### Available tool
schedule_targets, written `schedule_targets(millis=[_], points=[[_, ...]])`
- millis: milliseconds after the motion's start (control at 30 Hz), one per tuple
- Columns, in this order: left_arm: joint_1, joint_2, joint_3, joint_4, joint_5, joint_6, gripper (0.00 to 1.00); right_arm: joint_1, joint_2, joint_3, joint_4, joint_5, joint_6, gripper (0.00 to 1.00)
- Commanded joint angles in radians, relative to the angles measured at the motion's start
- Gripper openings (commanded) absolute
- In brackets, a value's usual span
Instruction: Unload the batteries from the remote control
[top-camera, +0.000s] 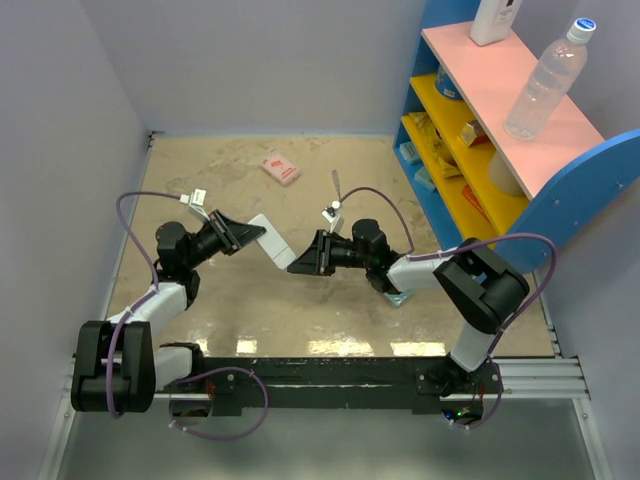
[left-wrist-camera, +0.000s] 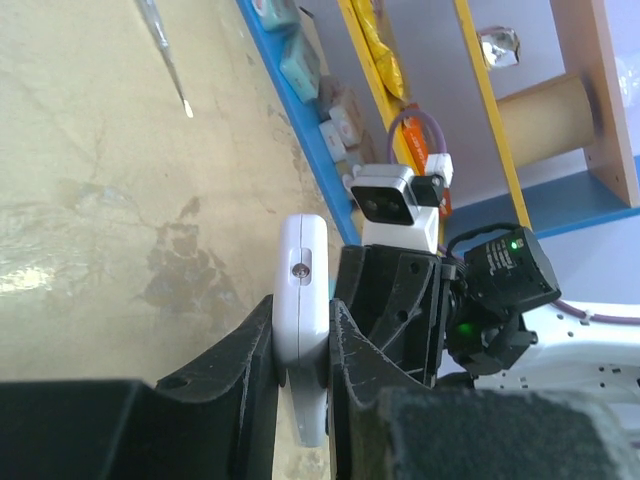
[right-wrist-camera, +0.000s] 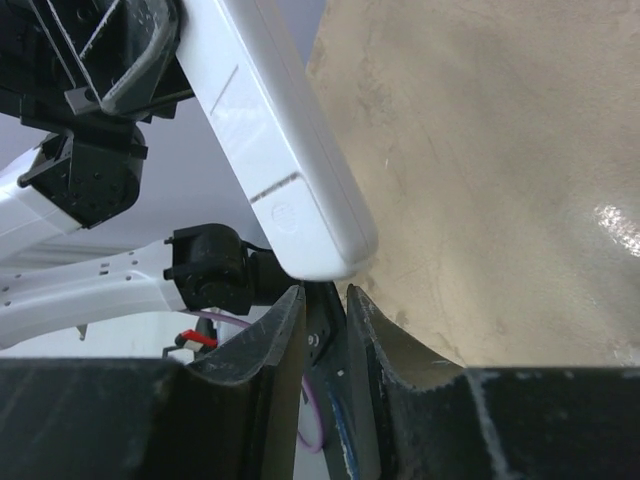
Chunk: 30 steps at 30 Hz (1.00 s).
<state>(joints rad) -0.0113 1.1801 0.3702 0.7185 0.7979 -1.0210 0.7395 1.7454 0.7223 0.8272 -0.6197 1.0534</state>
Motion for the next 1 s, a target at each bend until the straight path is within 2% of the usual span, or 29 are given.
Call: schedule_targets(millis=[0,67,200,233,267,367,500,733,833,967], points=[[0.011,-0.004,0.039,0.021,-0.051,0.052,0.00,-0.005,-0.035,-0.007,0.013,0.000,-0.032,0.25],[0.011,-0.004,0.041,0.018,-0.052,0.053,0.00,-0.005,-0.037,-0.009,0.013,0.001,-0.033,0.21],[0.011,-0.002,0.044,0.016,-0.052,0.050,0.00,-0.008,-0.034,-0.007,0.016,-0.006,-0.033,0.21],[0.011,-0.002,0.044,0.015,-0.051,0.050,0.00,-0.009,-0.035,-0.009,0.023,-0.006,-0.029,0.24],[0.011,0.000,0.044,0.013,-0.049,0.044,0.00,-0.012,-0.038,-0.012,0.027,-0.005,-0.023,0.35],[0.011,-0.005,0.039,0.022,-0.042,0.027,0.00,-0.014,-0.040,-0.008,0.032,0.003,-0.001,0.53],[0.011,-0.016,0.027,0.042,-0.037,0.007,0.00,-0.014,-0.029,0.022,0.021,0.009,0.014,0.59],[0.011,-0.014,0.012,0.075,-0.029,-0.022,0.00,-0.012,0.019,0.094,0.016,0.012,0.036,0.55],[0.011,-0.016,0.015,0.076,-0.031,-0.025,0.00,-0.014,0.031,0.108,0.018,0.008,0.034,0.46],[0.011,-0.004,0.029,0.075,-0.034,-0.024,0.00,-0.012,0.034,0.091,0.018,0.012,0.025,0.30]])
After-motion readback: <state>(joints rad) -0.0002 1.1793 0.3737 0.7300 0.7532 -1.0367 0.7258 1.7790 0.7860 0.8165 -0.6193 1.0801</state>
